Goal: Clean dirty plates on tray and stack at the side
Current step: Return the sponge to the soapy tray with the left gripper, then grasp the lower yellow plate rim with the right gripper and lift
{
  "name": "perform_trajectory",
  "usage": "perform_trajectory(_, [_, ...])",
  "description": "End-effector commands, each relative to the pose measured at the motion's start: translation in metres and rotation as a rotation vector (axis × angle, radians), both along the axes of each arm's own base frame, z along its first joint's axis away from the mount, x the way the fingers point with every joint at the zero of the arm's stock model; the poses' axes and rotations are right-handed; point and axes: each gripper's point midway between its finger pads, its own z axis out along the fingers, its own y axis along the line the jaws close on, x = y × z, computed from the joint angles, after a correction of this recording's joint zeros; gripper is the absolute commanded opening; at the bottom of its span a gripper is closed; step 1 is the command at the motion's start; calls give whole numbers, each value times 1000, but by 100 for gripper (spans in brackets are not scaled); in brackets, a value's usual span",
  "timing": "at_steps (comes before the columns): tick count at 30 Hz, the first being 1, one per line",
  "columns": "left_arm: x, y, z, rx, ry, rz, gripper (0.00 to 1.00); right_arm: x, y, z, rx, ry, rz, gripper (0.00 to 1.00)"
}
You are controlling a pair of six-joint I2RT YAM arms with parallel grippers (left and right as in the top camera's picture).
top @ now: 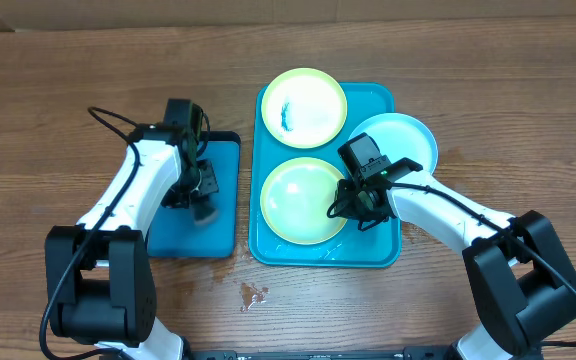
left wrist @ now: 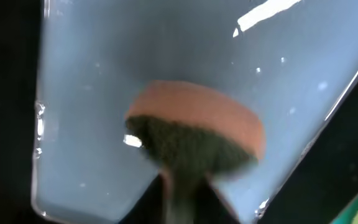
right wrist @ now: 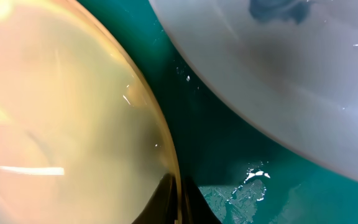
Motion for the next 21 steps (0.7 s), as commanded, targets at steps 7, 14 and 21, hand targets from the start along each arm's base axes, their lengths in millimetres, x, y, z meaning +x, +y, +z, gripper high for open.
perform_trajectory(7, [8,6,62,-31,-42,18,76,-10,-12,9,-86,43,19,4])
perform_trajectory(14, [1,20,160,-63,-221,69,79,12,23,92,-35,-141,153,4])
perform_trajectory(21, [-35,34,263,-116,-525,126,100,32,81,173,-20,-406,258,4])
